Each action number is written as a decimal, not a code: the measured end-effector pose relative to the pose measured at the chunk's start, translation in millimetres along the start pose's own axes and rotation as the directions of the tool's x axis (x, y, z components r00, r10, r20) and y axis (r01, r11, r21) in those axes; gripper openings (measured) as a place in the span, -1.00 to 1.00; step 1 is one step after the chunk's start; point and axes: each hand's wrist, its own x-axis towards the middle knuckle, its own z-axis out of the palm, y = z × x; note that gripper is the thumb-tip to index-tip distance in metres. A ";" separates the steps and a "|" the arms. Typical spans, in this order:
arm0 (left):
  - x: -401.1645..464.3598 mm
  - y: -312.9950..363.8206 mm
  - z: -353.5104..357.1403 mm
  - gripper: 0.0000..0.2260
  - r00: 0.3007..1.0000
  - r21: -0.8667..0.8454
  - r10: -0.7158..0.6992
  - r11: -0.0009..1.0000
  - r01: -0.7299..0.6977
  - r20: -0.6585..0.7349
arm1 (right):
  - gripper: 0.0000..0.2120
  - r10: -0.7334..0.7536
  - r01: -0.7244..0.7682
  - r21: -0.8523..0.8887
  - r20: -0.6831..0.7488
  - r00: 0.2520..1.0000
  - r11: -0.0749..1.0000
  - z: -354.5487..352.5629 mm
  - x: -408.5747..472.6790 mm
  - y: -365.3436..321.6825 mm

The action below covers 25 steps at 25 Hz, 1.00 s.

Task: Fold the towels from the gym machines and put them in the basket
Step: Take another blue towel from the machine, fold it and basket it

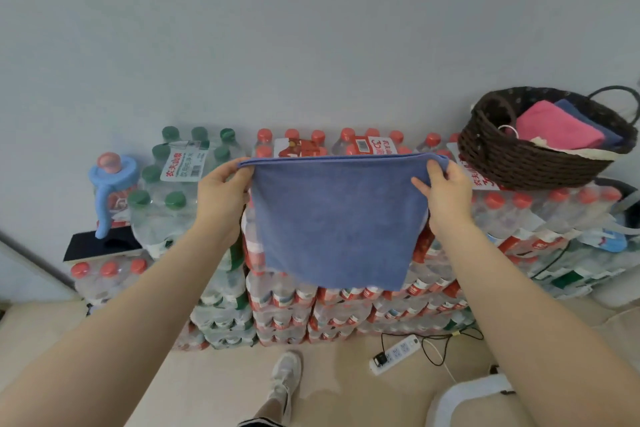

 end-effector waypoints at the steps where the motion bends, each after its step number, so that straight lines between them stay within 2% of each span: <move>1: 18.5 1.6 6.2 -0.75 1.000 -0.011 -0.018 1.000 0.018 0.008 | -0.80 0.005 -0.005 0.016 0.007 1.000 1.000 9.9 13.7 -0.2; 3: 59.1 3.8 18.5 -0.77 0.996 -0.032 -0.082 0.996 0.083 0.017 | -0.85 0.023 -0.024 -0.040 -0.006 1.000 0.999 28.8 46.9 1.1; 7: 136.9 4.1 44.3 -0.78 0.988 0.086 -0.138 0.988 0.131 0.071 | -0.81 -0.023 -0.030 -0.401 -0.126 0.992 0.916 59.4 117.8 11.5; 12: 213.8 -8.7 64.7 -0.85 0.969 0.167 -0.246 0.957 0.239 0.020 | -0.83 -0.013 -0.088 -0.603 -0.160 0.987 0.793 92.0 167.4 13.3; 14: 228.5 -18.0 70.6 -0.84 0.962 0.181 -0.271 0.946 0.269 -0.015 | -0.84 0.062 -0.164 -0.581 -0.191 0.980 0.797 102.8 183.6 15.5; 17: 235.8 -29.4 76.9 -0.87 0.966 0.120 -0.252 0.959 0.258 -0.064 | -0.87 0.172 -0.234 -0.409 -0.184 0.968 0.882 117.2 192.6 27.1; 19: 227.8 -29.7 79.8 -0.94 0.981 0.104 -0.179 0.977 0.186 -0.078 | -0.65 0.199 -0.224 -0.388 -0.104 0.974 0.894 116.1 185.4 35.0; 21: 211.9 -29.8 76.4 -0.77 0.996 0.253 -0.043 0.965 0.061 -0.076 | -0.46 0.183 -0.154 -0.460 0.019 0.983 0.875 107.8 168.4 34.5; 23: 189.7 -30.2 65.1 -0.65 0.998 0.415 0.038 0.910 -0.011 -0.057 | -0.46 0.094 0.003 -0.540 0.153 0.984 0.842 95.7 144.7 31.0; 25: 158.1 -29.8 50.1 -0.64 0.999 0.421 0.013 0.907 0.005 -0.040 | -0.57 0.015 0.137 -0.606 0.238 0.971 0.783 75.5 117.2 27.9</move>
